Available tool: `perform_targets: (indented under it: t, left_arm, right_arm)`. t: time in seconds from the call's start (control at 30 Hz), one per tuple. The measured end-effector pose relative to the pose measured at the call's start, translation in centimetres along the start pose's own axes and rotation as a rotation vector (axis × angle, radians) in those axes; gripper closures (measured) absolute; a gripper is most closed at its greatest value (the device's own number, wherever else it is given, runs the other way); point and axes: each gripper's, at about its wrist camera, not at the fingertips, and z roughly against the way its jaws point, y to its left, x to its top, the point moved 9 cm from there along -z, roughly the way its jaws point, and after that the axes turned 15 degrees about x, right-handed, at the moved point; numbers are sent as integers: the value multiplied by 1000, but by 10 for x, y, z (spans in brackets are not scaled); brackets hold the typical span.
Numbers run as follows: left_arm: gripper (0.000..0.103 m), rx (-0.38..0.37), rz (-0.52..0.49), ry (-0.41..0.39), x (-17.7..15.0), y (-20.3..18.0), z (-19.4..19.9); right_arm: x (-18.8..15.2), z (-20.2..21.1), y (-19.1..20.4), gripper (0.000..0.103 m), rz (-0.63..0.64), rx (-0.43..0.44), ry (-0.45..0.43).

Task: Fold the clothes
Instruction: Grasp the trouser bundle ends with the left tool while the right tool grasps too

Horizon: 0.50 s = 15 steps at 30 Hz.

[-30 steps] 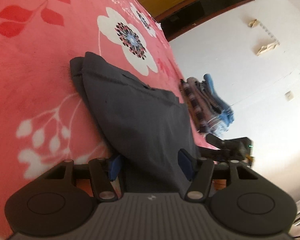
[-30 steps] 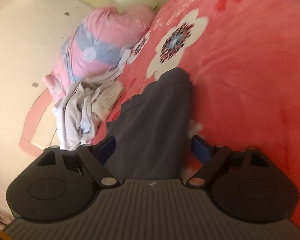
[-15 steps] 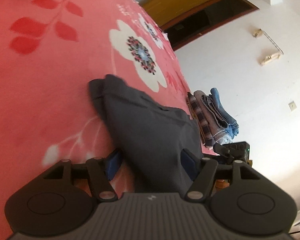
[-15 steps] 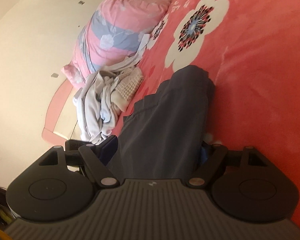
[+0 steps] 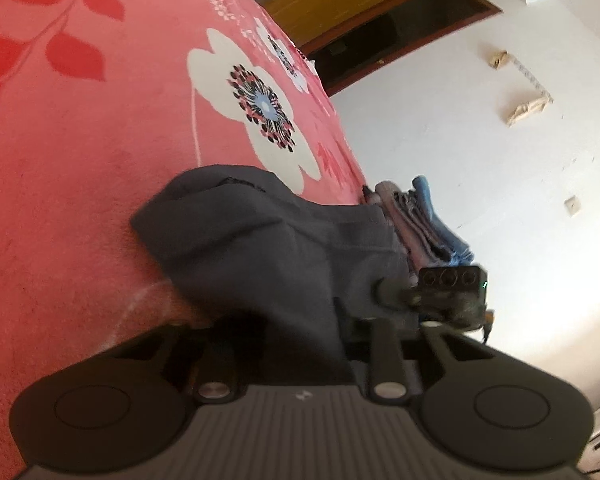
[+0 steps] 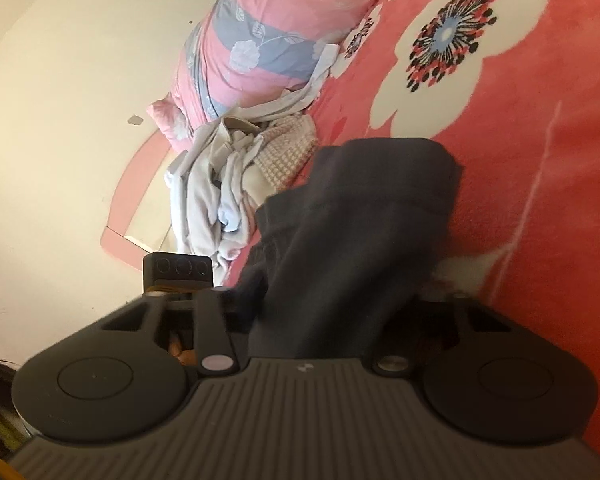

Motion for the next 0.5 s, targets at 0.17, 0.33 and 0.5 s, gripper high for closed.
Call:
perform_targets:
  t: [0.17,0.33,0.5]
  left_arm:
    - [87,-80,12,-28,4,-11,10]
    - [88,-155,5,-66,12,-37,29]
    - [88,-203,-61,-108,21,-79,51]
  right_arm:
    - [-1,0,14,86,55,-14,-39]
    - [3,10,51,87,122,11,-108]
    - [5,28,92,87,183,52,-205]
